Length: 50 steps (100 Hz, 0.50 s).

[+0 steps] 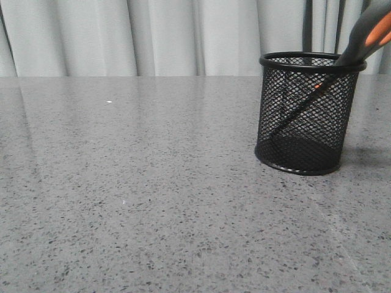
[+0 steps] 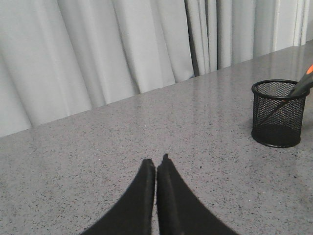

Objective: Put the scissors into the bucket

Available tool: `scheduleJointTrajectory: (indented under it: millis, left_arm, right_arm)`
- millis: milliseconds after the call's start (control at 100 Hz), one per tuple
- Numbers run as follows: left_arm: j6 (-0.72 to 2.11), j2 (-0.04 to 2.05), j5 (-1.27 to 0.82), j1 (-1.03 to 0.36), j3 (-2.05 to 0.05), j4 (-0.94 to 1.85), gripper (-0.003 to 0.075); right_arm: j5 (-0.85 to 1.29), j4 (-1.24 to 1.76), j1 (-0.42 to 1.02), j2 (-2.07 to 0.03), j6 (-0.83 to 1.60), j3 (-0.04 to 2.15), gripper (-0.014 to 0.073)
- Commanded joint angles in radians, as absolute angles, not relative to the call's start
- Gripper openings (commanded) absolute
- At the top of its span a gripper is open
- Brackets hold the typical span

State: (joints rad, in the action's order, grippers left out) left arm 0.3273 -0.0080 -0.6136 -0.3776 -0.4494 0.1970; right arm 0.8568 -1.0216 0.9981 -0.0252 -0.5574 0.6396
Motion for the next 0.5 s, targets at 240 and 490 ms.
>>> scheduleJointTrajectory:
  millis: [240, 490]
  left_arm:
    - [0.319, -0.030, -0.533, -0.374, -0.472, 0.212, -0.0020]
    - [0.319, -0.030, -0.533, -0.374, -0.472, 0.212, -0.0020]
  right_arm:
    - [0.874, -1.111, 1.000, 0.004, -0.558, 0.636, -0.0050]
    - [0.874, -1.111, 1.000, 0.004, -0.558, 0.636, -0.0050]
